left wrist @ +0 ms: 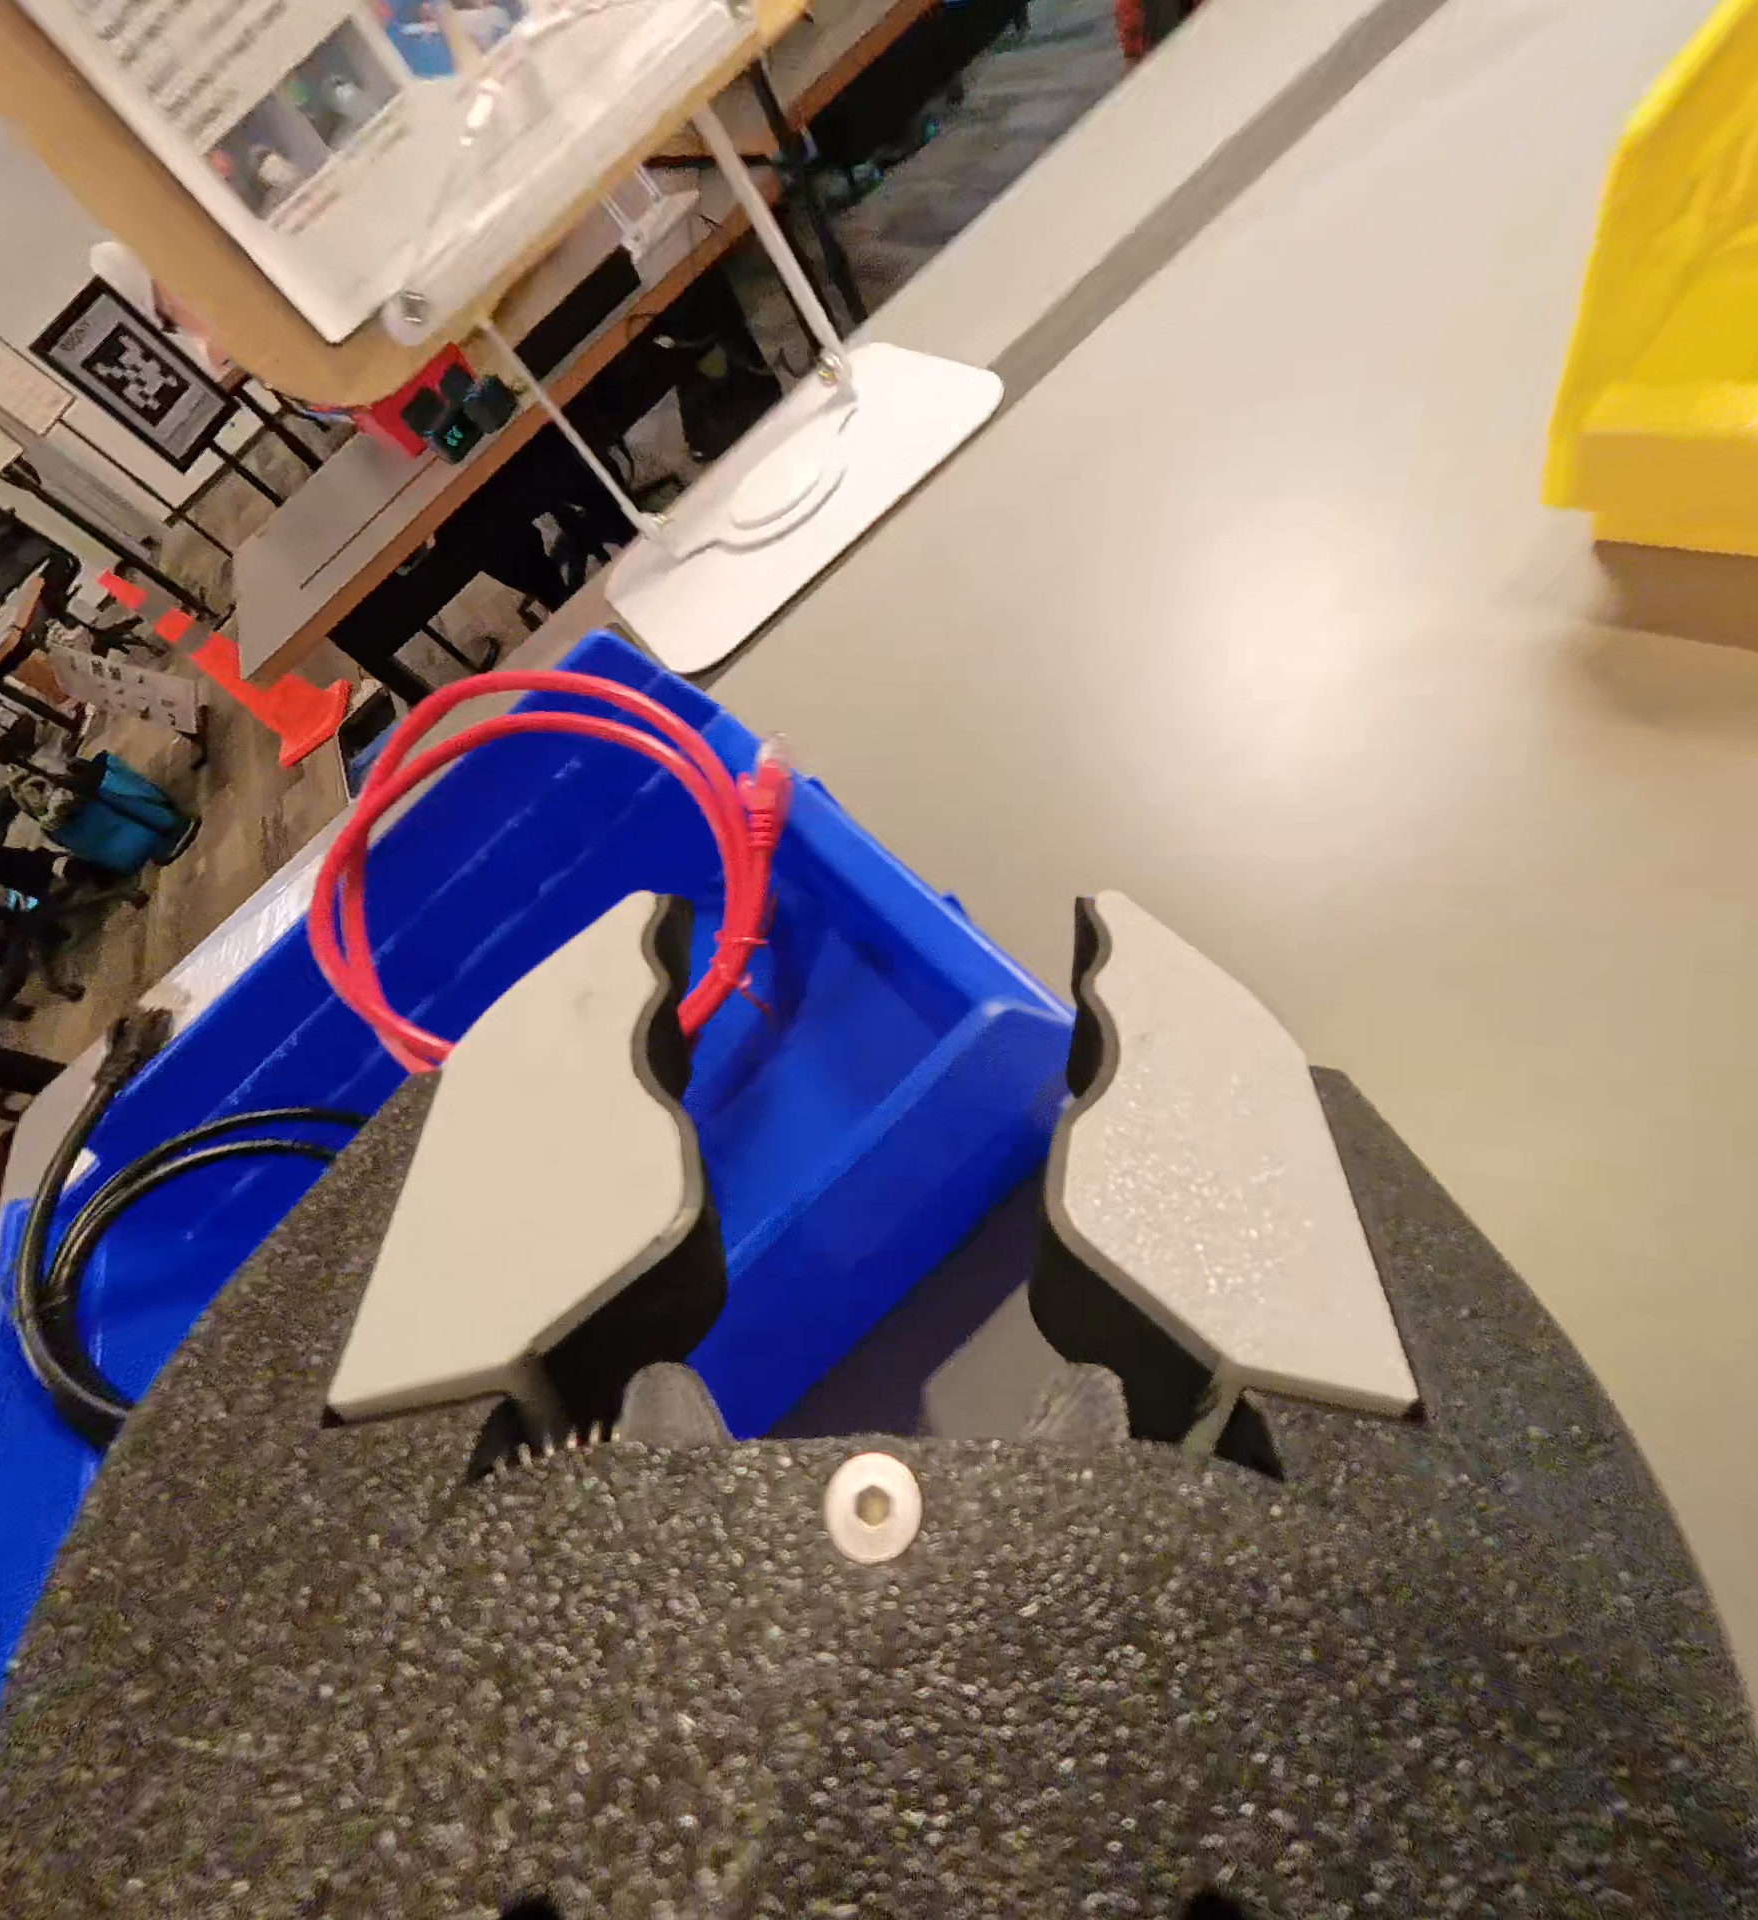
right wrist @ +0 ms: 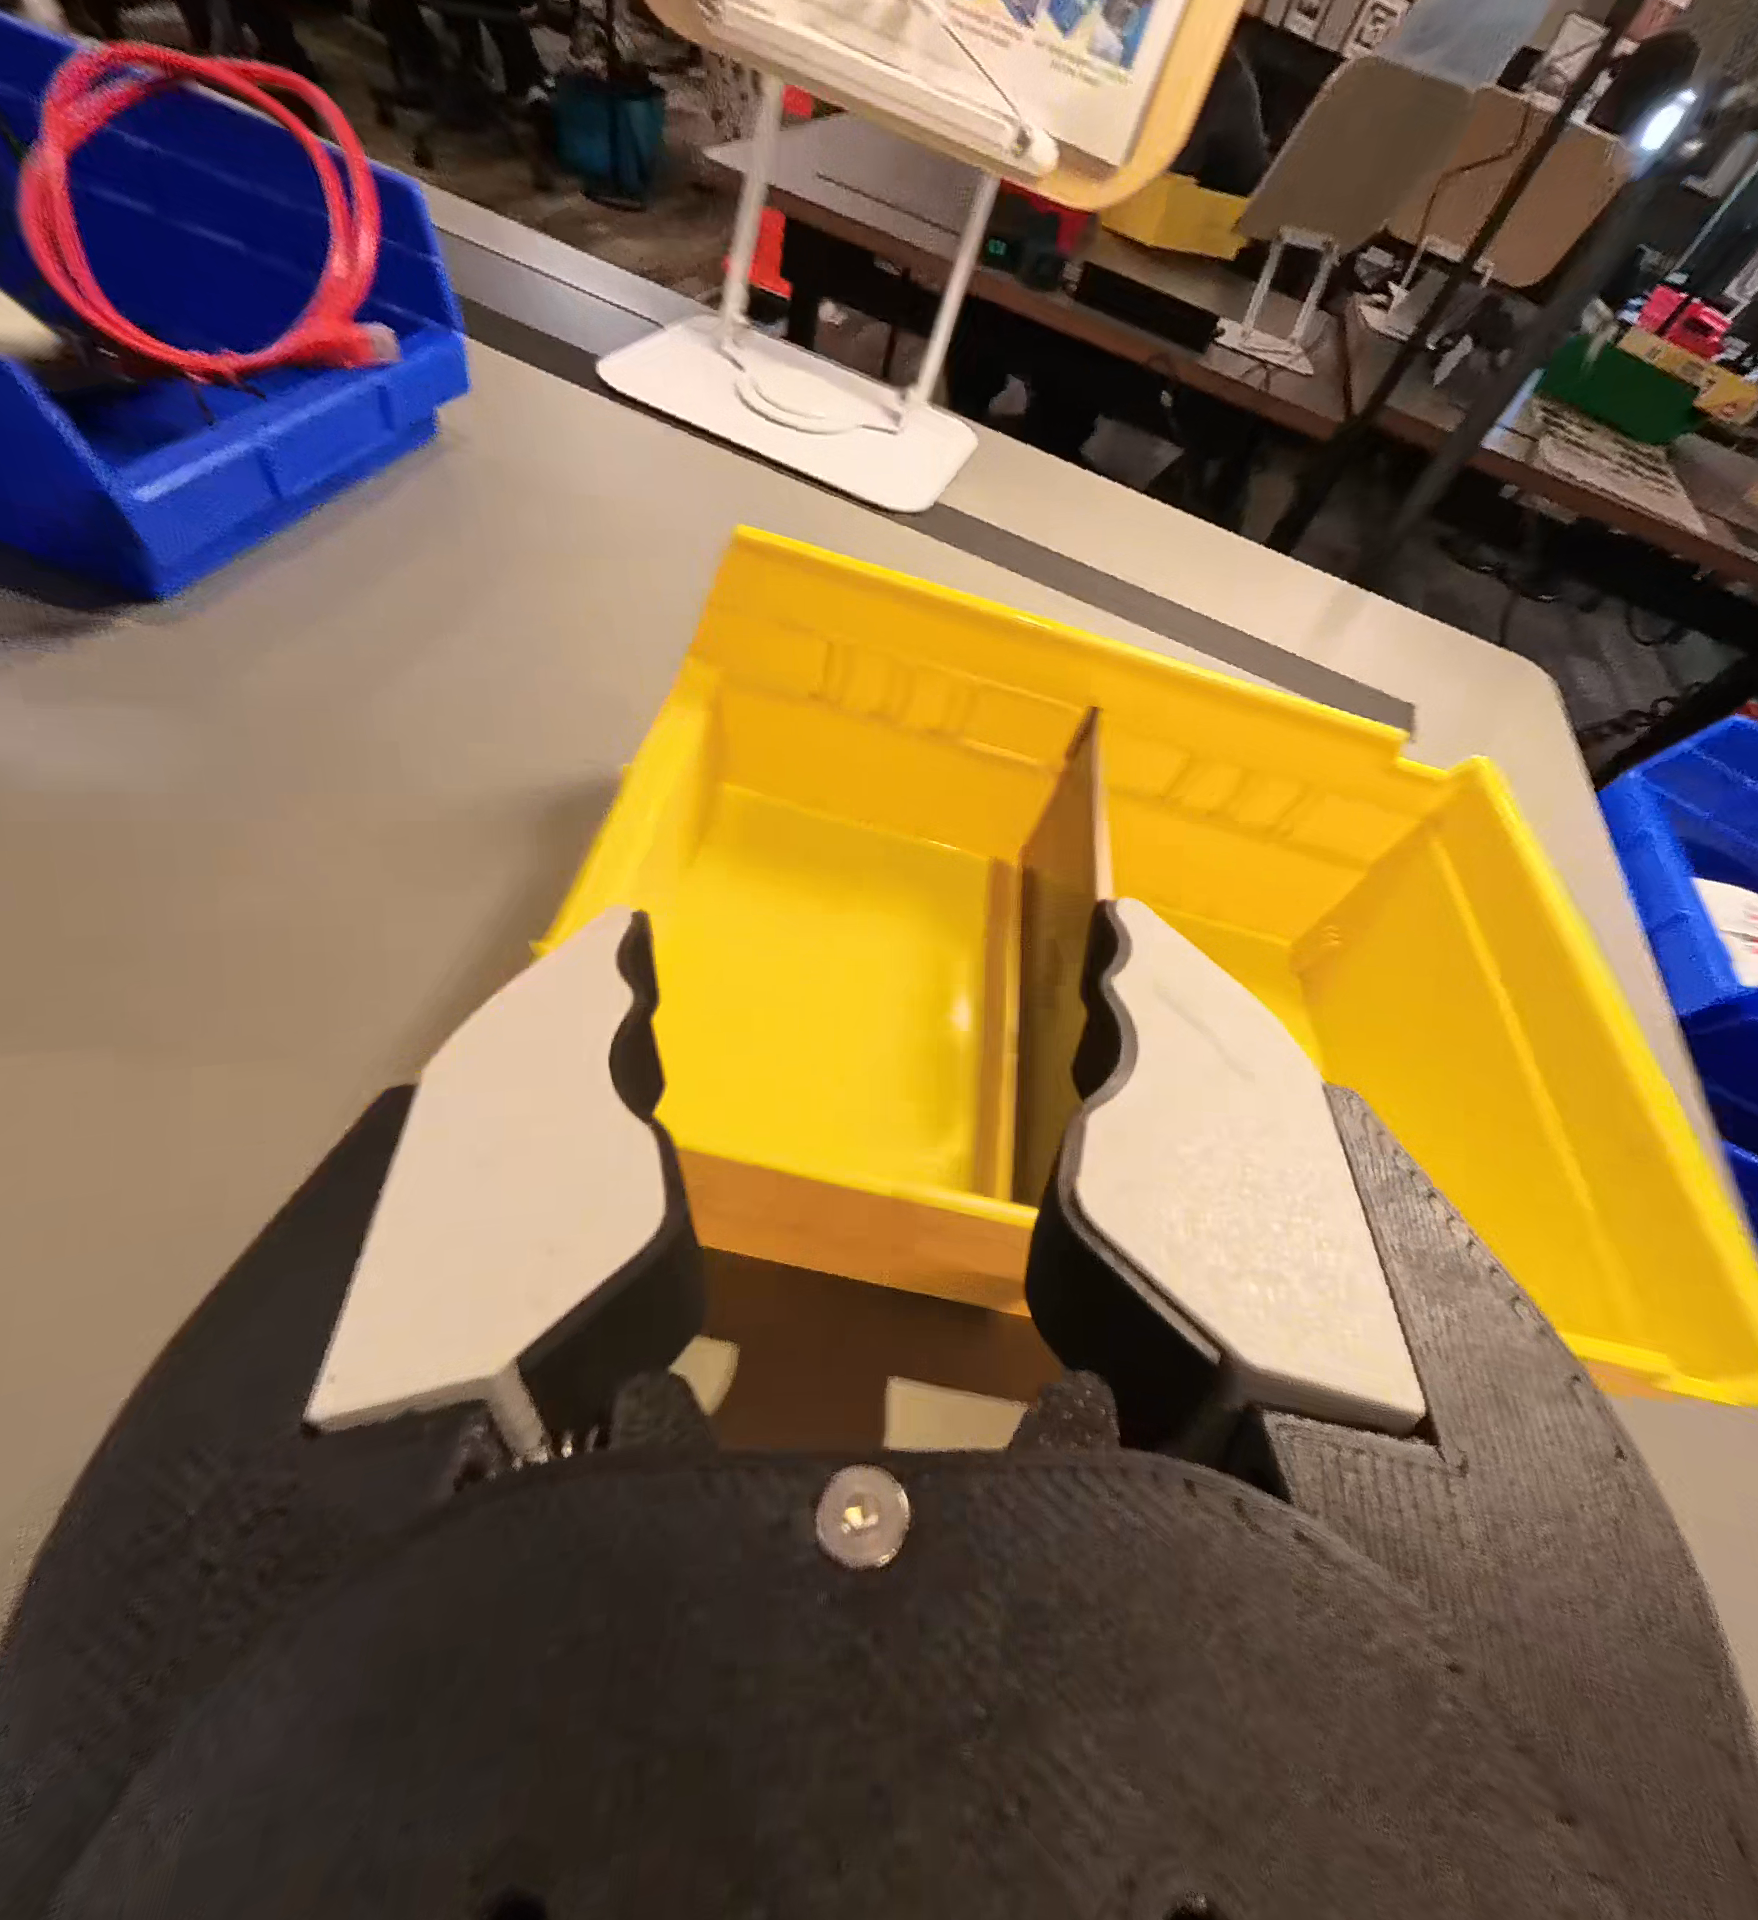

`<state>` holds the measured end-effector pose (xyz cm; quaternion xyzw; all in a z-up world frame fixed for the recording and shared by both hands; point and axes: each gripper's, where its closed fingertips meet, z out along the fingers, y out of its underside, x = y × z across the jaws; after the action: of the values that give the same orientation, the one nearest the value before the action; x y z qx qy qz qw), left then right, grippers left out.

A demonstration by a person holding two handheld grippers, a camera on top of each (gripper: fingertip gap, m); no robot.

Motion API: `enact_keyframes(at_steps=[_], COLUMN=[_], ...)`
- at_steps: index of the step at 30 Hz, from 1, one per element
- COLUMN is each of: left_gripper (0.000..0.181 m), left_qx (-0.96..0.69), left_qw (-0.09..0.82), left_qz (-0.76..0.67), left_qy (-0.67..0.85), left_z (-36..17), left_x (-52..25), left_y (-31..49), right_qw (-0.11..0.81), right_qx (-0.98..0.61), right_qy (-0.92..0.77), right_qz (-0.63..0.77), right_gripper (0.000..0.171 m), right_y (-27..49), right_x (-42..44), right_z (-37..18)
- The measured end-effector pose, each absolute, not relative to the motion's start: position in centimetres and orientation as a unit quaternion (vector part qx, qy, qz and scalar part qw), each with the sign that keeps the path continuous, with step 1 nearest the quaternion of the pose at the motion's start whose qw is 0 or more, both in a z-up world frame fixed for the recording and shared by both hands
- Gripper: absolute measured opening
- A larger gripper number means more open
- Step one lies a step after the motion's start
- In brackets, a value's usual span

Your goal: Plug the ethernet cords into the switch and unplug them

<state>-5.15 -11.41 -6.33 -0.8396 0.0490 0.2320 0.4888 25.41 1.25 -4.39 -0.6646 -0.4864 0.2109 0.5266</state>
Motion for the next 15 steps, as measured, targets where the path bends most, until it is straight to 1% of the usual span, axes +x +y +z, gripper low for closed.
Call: enact_keyframes(at_steps=[1,2,4,6,7,9,11,12,15], left_gripper=[0.070,0.065,0.059,0.042,0.034,0.035,0.035,0.036,0.038], left_qx=[-0.844,-0.849,-0.850,-0.850,-0.853,-0.852,-0.852,-0.852,-0.860], left_qw=[0.476,0.461,0.430,0.400,0.400,0.405,0.402,0.401,0.388], left_qz=[0.238,0.246,0.288,0.322,0.310,0.300,0.297,0.292,0.276], left_qy=[0.060,0.072,0.095,0.119,0.128,0.141,0.157,0.165,0.184], left_z=[-6.9,-7.7,-8.5,-8.9,-9.2,-9.5,-9.6,-9.7,-9.9], left_x=[-4.7,-4.4,-4.6,-4.8,-4.4,-4.0,-3.9,-3.9,-4.1], left_y=[-11.1,-10.8,-10.9,-11.6,-11.9,-12.8,-14.2,-15.0,-18.5], right_qw=[0.525,0.525,0.536,0.557,0.568,0.565,0.562,0.565,0.565], right_qx=[-0.662,-0.660,-0.659,-0.654,-0.651,-0.658,-0.661,-0.662,-0.667], right_qy=[-0.487,-0.490,-0.492,-0.490,-0.488,-0.486,-0.488,-0.485,-0.484], right_qz=[0.219,0.218,0.192,0.146,0.122,0.109,0.093,0.085,0.039], right_gripper=[0.081,0.084,0.090,0.090,0.089,0.084,0.084,0.081,0.081], right_y=[0.2,-0.6,-1.3,-1.1,-0.6,-0.1,0.8,1.4,3.6], right_x=[24.6,23.8,22.6,22.0,22.0,22.3,23.4,24.2,27.7], right_z=[-4.6,-5.0,-5.9,-6.4,-6.5,-7.0,-7.5,-7.4,-7.5])
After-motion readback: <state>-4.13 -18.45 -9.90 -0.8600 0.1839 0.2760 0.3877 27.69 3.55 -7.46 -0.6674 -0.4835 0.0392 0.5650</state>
